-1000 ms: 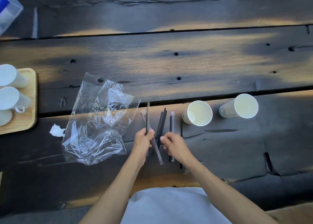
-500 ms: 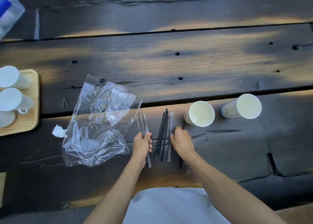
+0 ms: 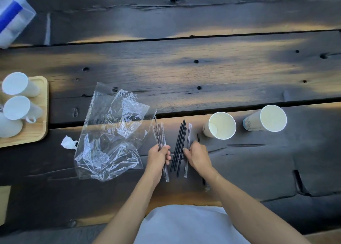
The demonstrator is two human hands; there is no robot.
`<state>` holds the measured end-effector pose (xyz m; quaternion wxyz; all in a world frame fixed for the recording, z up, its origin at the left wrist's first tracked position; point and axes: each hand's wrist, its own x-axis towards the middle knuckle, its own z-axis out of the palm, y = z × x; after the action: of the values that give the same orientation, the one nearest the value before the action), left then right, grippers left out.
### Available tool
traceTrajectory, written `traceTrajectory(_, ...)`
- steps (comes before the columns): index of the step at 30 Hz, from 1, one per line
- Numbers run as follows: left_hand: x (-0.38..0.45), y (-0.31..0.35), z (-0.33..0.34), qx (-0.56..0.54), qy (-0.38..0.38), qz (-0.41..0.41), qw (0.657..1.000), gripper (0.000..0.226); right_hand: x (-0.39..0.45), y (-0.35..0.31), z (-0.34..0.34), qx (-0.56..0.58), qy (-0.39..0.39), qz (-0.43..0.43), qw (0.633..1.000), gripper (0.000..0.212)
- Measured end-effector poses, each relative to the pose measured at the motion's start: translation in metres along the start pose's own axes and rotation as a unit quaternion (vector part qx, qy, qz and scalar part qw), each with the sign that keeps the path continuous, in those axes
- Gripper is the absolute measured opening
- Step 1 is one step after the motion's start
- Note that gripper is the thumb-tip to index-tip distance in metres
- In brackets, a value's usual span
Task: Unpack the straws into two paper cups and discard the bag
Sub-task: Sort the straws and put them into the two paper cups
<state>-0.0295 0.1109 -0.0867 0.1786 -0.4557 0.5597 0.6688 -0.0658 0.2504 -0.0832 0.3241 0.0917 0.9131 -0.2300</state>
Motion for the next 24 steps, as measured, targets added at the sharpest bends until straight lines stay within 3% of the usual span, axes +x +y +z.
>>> traceTrajectory(7,-0.007,0.004,-0.002,-0.012,-0.022,-0.004,1.0,0.016,0.002,-0.011,-0.001,0.014,-0.022,0.034,0.999,0.013)
traceTrajectory(10,-0.01,0.006,-0.003,-0.013,-0.051,-0.01,0.999,0.016,-0.004,-0.016,-0.01,0.168,-0.078,-0.009,0.983,0.012)
traceTrajectory(13,-0.022,0.012,-0.001,-0.008,-0.138,-0.025,0.99,0.021,-0.015,-0.018,-0.016,0.273,-0.139,-0.065,0.95,0.011)
traceTrajectory(17,-0.033,0.015,0.005,0.061,-0.174,0.026,0.983,0.027,-0.018,-0.016,-0.02,0.214,-0.107,-0.115,0.964,0.017)
traceTrajectory(19,-0.038,0.018,0.005,0.044,-0.178,0.034,0.982,0.025,-0.019,-0.016,-0.027,0.268,-0.079,-0.09,0.956,0.013)
traceTrajectory(21,-0.043,0.022,0.001,0.007,-0.211,0.021,0.977,0.026,-0.021,-0.014,-0.037,0.38,-0.099,-0.075,0.917,0.017)
traceTrajectory(24,-0.057,0.026,-0.003,-0.05,-0.33,-0.017,0.943,0.027,-0.031,-0.009,-0.056,0.513,-0.24,-0.129,0.814,0.026)
